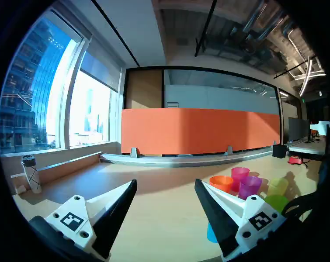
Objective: Pour water
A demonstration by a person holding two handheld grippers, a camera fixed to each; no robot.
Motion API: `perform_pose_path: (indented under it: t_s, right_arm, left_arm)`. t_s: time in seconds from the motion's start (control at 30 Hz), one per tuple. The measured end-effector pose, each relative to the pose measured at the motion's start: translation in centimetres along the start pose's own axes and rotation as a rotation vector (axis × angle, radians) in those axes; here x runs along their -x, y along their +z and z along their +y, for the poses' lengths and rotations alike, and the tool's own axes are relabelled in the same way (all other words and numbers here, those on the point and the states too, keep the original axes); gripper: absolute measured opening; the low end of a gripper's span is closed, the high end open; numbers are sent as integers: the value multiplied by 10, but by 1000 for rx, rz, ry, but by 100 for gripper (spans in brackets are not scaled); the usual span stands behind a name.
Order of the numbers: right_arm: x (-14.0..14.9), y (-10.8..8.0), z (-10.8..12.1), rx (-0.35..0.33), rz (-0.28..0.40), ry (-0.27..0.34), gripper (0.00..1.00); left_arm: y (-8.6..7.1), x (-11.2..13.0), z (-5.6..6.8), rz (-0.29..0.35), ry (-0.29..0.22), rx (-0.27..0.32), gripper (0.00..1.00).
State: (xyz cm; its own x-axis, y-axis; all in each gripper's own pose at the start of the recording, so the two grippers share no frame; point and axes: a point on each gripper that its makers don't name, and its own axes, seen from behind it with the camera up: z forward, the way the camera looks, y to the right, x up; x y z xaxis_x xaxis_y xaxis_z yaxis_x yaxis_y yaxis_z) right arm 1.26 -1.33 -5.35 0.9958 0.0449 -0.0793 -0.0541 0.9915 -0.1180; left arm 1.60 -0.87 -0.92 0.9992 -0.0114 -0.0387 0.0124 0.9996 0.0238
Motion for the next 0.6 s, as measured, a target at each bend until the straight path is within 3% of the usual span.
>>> perform_pose_path:
  t_s: [0.6]
  right_arm:
    - [-5,-4,6,5,4,-3,99]
  left_arm:
    - [5,11,3,-16,8,-1,98]
